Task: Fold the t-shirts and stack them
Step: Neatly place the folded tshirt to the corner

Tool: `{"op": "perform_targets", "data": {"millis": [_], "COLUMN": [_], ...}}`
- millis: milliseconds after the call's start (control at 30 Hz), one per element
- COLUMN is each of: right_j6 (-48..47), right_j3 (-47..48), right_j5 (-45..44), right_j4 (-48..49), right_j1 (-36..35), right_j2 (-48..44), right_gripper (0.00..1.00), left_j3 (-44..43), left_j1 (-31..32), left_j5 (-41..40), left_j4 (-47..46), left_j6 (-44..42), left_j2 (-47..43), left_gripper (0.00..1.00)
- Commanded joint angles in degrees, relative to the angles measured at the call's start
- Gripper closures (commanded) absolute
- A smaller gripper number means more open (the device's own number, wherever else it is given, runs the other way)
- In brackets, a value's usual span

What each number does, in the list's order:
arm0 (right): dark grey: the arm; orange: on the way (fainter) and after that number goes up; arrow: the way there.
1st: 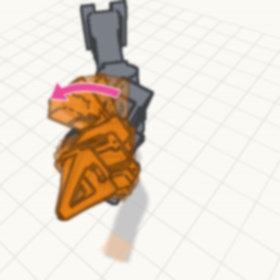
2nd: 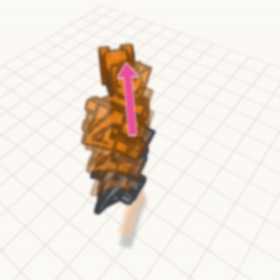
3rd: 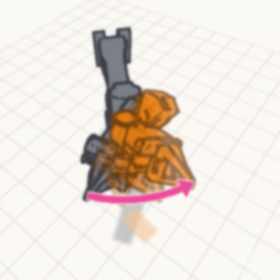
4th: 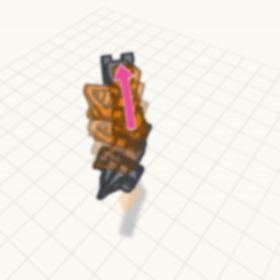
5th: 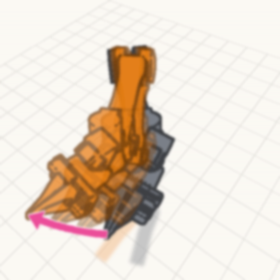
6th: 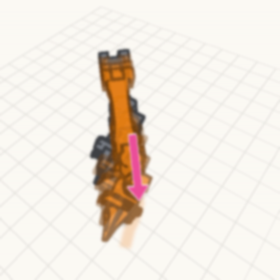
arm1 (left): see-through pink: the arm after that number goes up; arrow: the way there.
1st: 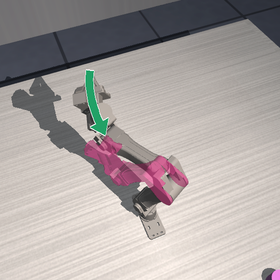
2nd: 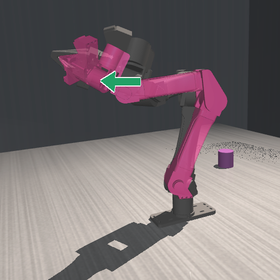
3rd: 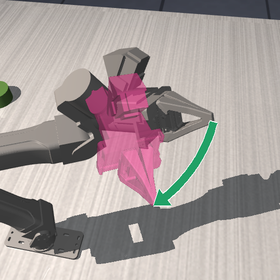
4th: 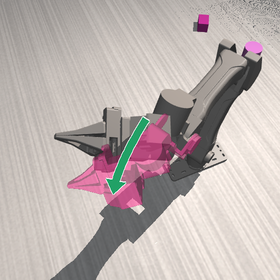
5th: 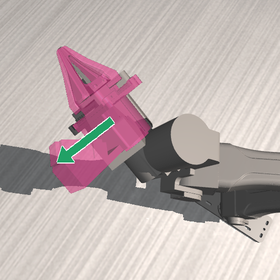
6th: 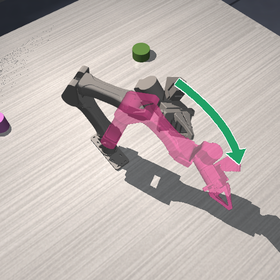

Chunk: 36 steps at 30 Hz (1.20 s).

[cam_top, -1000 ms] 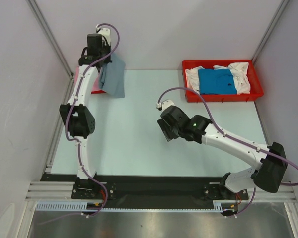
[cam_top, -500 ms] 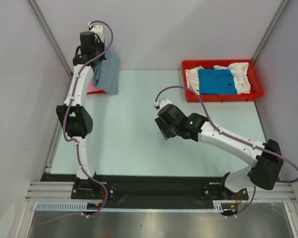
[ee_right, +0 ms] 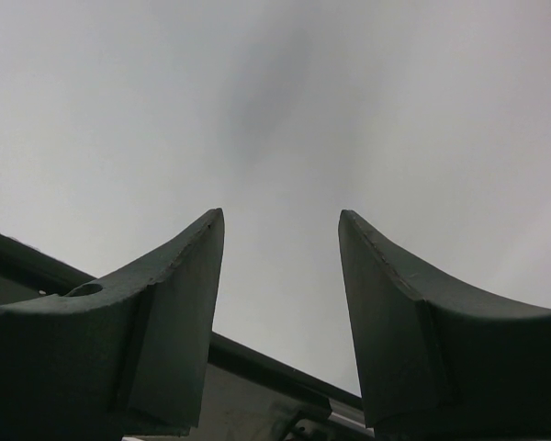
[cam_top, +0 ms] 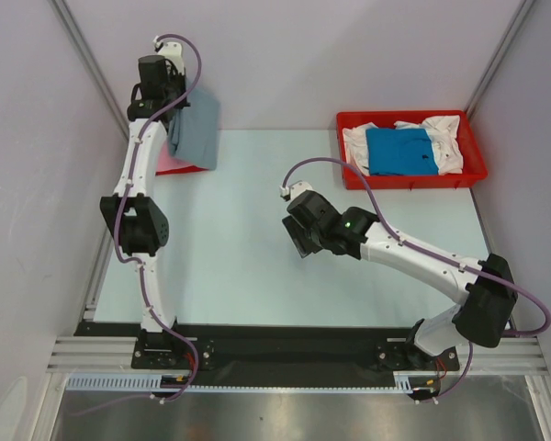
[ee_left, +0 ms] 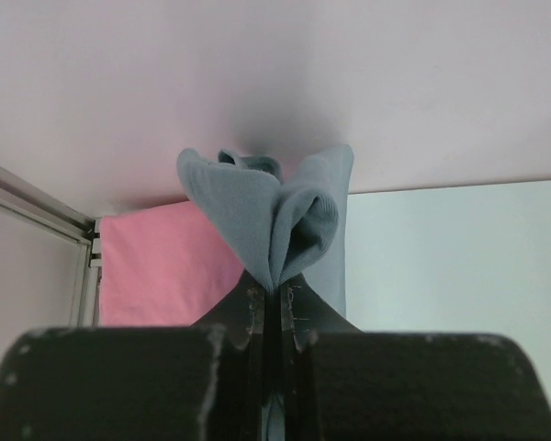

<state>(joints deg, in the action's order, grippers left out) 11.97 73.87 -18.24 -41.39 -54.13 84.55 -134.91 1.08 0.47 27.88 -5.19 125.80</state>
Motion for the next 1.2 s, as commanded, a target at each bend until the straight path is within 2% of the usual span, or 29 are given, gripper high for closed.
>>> {"op": "perform_targets", "data": {"millis": [0, 333, 500, 1167], "right_j6": [0.0, -0.5, -0.8, -2.7], "right_j3": [2.4, 2.7, 2.9, 8.0], "right_j5": [0.2, 0.5, 1.1, 3.7], "right_j4": [1.5, 1.7, 2.3, 2.4], "right_j1": [0.3, 0.3, 0.3, 2.3], "right_j2": [0.3, 0.9, 1.5, 8.6], "right_gripper": [0.42, 0.42, 0.42, 0.43], "left_j3": [-3.8, -3.8, -3.7, -6.9], "left_j1": [-0.8, -0.8, -3.4, -5.9], "left_j5": [1.3, 1.2, 2.0, 6.2], "left_j4": [-5.4, -6.0, -6.3, -7.6], "left_j6": [-1.0, -1.2, -0.6, -1.0], "left_j2": [-5.3, -5.6, -5.7, 3.0], "left_gripper": [1.0, 1.0, 1.0, 1.0]}}
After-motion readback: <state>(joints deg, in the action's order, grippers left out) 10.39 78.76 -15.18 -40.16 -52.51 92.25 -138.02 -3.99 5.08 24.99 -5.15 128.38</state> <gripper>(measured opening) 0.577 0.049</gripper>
